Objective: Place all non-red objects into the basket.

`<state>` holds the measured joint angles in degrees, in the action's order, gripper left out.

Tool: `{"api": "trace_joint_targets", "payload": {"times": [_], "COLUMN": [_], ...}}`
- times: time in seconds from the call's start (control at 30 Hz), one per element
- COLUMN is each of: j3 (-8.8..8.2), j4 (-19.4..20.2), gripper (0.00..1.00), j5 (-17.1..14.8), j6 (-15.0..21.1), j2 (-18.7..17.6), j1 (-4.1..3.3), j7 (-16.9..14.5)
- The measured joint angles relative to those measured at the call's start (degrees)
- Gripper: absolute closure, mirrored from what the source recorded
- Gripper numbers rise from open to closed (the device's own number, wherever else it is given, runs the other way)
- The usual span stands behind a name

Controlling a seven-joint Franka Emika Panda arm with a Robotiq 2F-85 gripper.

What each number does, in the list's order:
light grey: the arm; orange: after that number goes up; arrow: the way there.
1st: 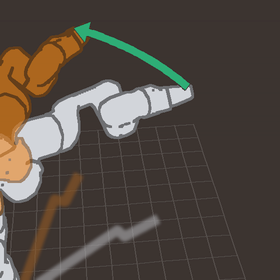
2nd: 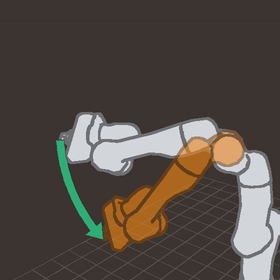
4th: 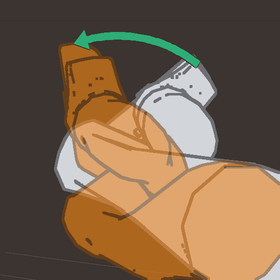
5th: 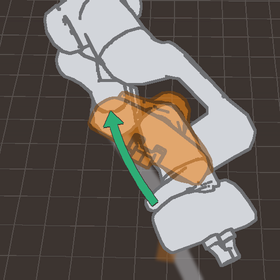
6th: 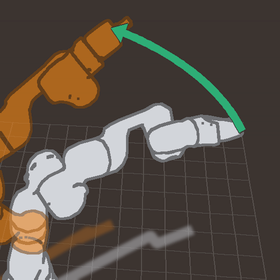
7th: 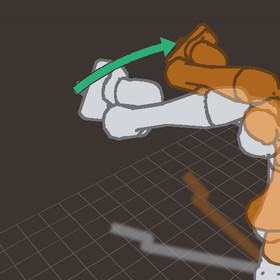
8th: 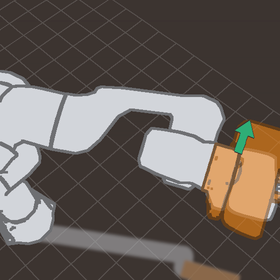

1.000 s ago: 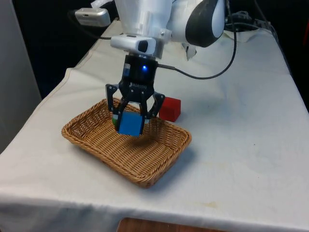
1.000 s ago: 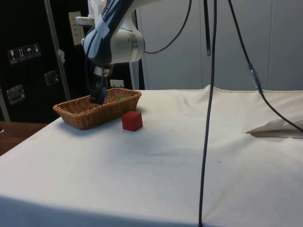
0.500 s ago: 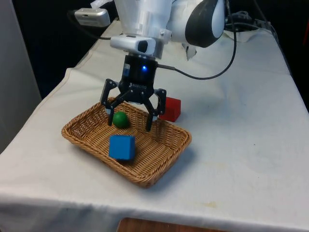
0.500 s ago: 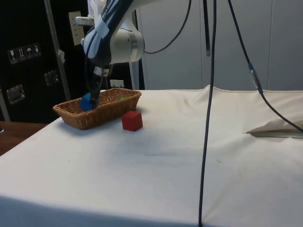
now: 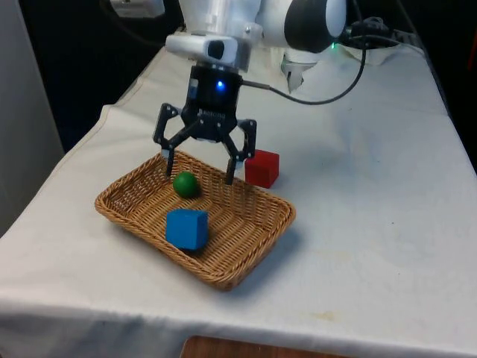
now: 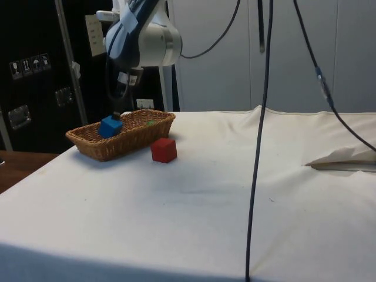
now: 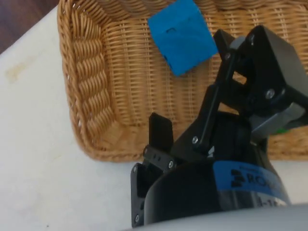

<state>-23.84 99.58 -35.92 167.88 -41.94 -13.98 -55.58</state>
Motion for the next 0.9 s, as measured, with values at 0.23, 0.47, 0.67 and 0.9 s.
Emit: {"api": "trace_joint_targets", "payload": {"times": [0.23, 0.47, 0.67, 0.9], "j3": [-0.34, -0.8, -0.86, -0.92], "j4": [2.64, 6.59, 10.03, 14.09], "gripper": [0.0, 0.0, 0.0, 0.0], "j5": [0.0, 0.0, 0.0, 0.11], "j6": [-0.4, -0.97, -1.09, -1.09], "j2": [3.55, 8.42, 12.38, 17.02], "j1": [-0.4, -1.03, -1.38, -1.72], "j7": [0.97, 1.6, 1.6, 1.32]}}
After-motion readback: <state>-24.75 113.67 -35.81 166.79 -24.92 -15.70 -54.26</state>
